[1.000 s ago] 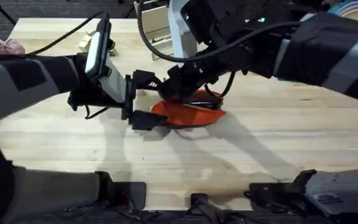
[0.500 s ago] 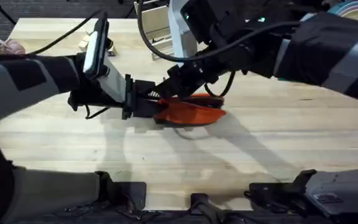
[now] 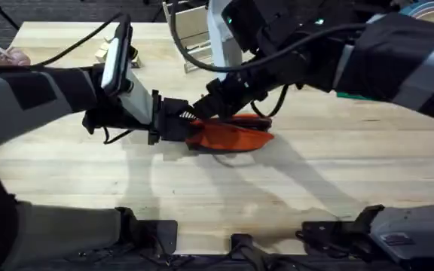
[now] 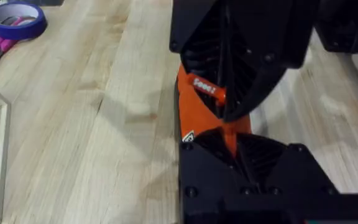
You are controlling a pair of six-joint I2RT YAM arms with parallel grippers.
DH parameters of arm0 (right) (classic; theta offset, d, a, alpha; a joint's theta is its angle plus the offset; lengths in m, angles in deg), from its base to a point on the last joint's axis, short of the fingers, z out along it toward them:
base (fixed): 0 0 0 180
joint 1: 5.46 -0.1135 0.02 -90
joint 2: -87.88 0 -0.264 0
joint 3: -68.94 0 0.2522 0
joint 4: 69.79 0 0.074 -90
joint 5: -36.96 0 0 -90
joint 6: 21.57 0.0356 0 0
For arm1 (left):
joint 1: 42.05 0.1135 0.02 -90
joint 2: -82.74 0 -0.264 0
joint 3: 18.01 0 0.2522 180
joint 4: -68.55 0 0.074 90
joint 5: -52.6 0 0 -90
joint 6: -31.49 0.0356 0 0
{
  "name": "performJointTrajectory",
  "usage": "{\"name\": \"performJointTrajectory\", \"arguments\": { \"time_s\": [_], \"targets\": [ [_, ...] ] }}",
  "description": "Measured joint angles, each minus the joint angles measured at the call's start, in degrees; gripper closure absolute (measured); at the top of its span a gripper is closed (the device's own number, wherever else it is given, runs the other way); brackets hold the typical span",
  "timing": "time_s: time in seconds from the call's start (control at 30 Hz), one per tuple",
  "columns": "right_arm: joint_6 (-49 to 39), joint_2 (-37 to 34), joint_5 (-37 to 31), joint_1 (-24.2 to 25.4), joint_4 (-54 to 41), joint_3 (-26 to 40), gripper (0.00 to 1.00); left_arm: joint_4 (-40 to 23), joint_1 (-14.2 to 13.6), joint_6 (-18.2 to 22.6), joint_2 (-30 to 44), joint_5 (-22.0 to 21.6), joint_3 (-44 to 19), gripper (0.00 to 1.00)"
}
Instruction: Unzip the bag, pick up the pens from the table one at a time and place them inside, then zip the bag closed.
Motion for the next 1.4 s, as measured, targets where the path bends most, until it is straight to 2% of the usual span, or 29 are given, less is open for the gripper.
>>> {"name": "performJointTrajectory", "arguments": {
  "time_s": [0.87, 1.1, 1.4],
  "targets": [
    [-4.1, 0.0, 3.0, 16.7, -13.4, 0.0, 0.968, 0.4, -0.3, 0.0, 0.0, -0.5, 0.0, 0.956],
    [-5.8, 0.0, 3.0, 22.3, -15.2, 0.0, 0.968, 0.4, -0.3, 0.0, 0.0, -0.6, 0.0, 0.956],
    [-6.7, 0.0, 0.2, 25.8, -16.1, 0.0, 0.968, 0.5, -0.5, 0.0, 0.0, -0.6, 0.0, 0.956]
  ]
}}
